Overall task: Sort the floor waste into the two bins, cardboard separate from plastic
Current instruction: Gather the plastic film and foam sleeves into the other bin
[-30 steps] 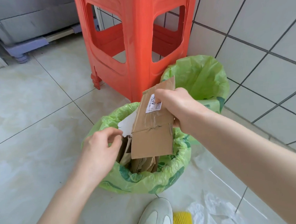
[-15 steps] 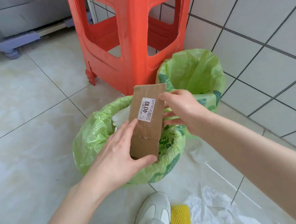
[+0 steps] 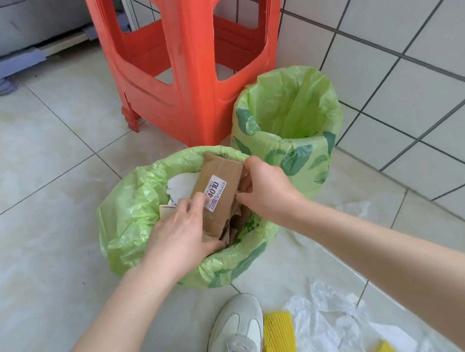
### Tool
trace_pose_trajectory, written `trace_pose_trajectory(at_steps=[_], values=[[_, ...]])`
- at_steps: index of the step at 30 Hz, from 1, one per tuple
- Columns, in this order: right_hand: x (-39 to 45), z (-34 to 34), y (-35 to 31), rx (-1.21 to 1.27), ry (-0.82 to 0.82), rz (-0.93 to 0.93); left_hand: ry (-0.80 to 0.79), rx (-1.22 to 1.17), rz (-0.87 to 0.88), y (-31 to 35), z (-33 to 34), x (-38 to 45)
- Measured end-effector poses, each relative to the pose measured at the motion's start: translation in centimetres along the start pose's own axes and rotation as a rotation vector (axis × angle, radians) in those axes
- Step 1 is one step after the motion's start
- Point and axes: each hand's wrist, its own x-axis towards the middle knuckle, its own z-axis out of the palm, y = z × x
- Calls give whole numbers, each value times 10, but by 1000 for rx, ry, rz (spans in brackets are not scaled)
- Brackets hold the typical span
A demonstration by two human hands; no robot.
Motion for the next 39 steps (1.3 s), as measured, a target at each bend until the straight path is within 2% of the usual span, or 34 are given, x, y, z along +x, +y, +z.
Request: trace_pose_trajectory(at_steps=[3,5,7,10,14,18,21,26,31,34,36,39], values=[[0,-11,2,8,-2,-18,-72,-64,-15,1,-7,0],[-4,-26,7,18,52,-15,39,-98,-8,6,-12,-3],[-15,-40,17,18,121,-26,245,-146,32,14,-17,-9],[-44,-54,38,6,84,-21,434,-234,107,34,-23,-15],[-86,-59,79,-39,-4,25,509,-258,212,61,-23,-19],[-126,-57,122,-24,-43,102,506,-287,355,95,-9,-30],[-159,-47,154,-11,-82,143,367,-319,493,122,17,-41],[-212,-15,209,41,-128,213,-49,-297,608,139,90,-48],[-255,26,247,107,-131,312,-467,85,761,145,146,-62],[-281,49,262,12,-184,279,-677,236,886,149,170,-81],[-298,59,267,-125,-207,232,-760,364,1033,147,187,-96],[-319,75,278,-376,-237,120,-765,619,1377,137,212,-107]])
